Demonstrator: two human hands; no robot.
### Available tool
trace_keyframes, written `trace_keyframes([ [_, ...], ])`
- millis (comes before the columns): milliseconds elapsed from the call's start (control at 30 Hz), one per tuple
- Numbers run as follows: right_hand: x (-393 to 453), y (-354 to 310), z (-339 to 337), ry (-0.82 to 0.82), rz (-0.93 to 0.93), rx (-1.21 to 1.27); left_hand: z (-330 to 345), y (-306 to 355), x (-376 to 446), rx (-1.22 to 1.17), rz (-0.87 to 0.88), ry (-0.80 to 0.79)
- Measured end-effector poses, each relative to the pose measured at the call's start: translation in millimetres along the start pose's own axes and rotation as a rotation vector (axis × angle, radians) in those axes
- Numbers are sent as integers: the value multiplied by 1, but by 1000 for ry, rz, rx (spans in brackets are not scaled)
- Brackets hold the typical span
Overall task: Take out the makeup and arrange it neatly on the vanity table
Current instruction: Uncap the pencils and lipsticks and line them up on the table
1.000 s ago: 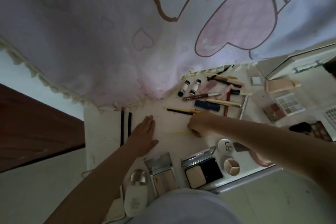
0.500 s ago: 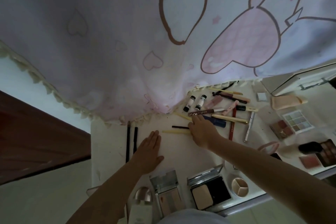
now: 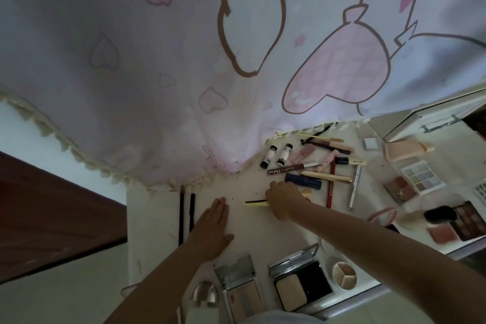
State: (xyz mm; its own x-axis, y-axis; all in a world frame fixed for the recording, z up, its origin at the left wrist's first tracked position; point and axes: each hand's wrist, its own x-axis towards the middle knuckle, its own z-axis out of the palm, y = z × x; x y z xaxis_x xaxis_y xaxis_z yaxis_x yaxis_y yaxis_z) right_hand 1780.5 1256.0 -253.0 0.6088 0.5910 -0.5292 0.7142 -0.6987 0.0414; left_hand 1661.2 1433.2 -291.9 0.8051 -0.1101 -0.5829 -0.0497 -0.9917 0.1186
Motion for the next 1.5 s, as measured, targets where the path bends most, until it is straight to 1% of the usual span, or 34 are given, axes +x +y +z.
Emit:
trace_keyframes([
  [100, -7, 2, -12, -38, -101, 16, 0, -1, 0, -4, 9, 2],
  [167, -15, 4, -19, -65, -240, -113, 0, -2, 0, -4, 14, 2],
  [200, -17, 6, -22, -56, -305, -227, 0, -2, 0, -1, 15, 3],
  [267, -17, 11, -23, 7, -403, -404, 1, -2, 0, 9, 13, 5],
  [333, -17, 14, -24, 31, -467, -469, 1, -3, 0, 24, 13, 13],
  [367, -15, 14, -21, 107, -497, -498, 1, -3, 0, 33, 13, 19],
  [400, -12, 14, -17, 216, -532, -516, 2, -3, 0, 38, 14, 24],
  [433, -11, 14, -13, 278, -569, -530, 2, -3, 0, 38, 12, 26],
  [467, -9, 13, -5, 222, -593, -535, 2, -3, 1, 37, 11, 27],
  [500, -8, 13, 5, 119, -606, -506, 3, -3, 1, 36, 10, 24],
  [533, -9, 14, 13, 30, -598, -490, 2, -4, 1, 35, 12, 22],
  [567, -11, 17, 16, 11, -595, -462, 2, -4, 1, 33, 14, 20],
  [633, -16, 25, 16, 25, -577, -370, 1, -5, 2, 26, 18, 15],
  [667, -19, 29, 15, 10, -539, -260, 1, -5, 2, 19, 18, 11],
  [700, -22, 34, 13, -13, -524, -202, 0, -4, 1, 12, 16, 10],
  [733, -24, 40, 11, -3, -517, -193, 0, -3, 1, 8, 17, 11],
  [800, -27, 52, 8, 60, -469, -261, -1, -2, 0, -1, 20, 13],
  [833, -26, 58, 6, 91, -380, -244, -1, -2, -1, -4, 20, 13],
  [900, -22, 68, 3, 187, -153, -138, -2, -1, -2, -9, 16, 13],
  [933, -19, 70, 1, 207, -48, -84, -3, -1, -2, -12, 12, 11],
  [1000, -13, 70, 0, 197, 112, 8, -6, 0, -3, -22, 6, -1],
  [1067, -9, 67, 0, 178, 190, 13, -11, 0, -3, -41, -4, -7],
  [1133, -9, 63, -1, 152, 211, -39, -19, 0, -4, -62, -15, -15],
  [1200, -11, 60, -5, 89, 227, -40, -29, 0, -4, -80, -20, -29],
  [1267, -13, 59, -13, 68, 244, 77, -40, 3, -3, -107, -27, -10],
  [1300, -14, 60, -20, 80, 237, 155, -46, 5, -2, -124, -23, 24],
  [1367, -21, 57, -38, 121, 160, 247, -62, 13, 0, -169, 3, 144],
  [1500, -37, 36, -73, 234, -118, 209, -97, 37, 1, -324, 125, 478],
])
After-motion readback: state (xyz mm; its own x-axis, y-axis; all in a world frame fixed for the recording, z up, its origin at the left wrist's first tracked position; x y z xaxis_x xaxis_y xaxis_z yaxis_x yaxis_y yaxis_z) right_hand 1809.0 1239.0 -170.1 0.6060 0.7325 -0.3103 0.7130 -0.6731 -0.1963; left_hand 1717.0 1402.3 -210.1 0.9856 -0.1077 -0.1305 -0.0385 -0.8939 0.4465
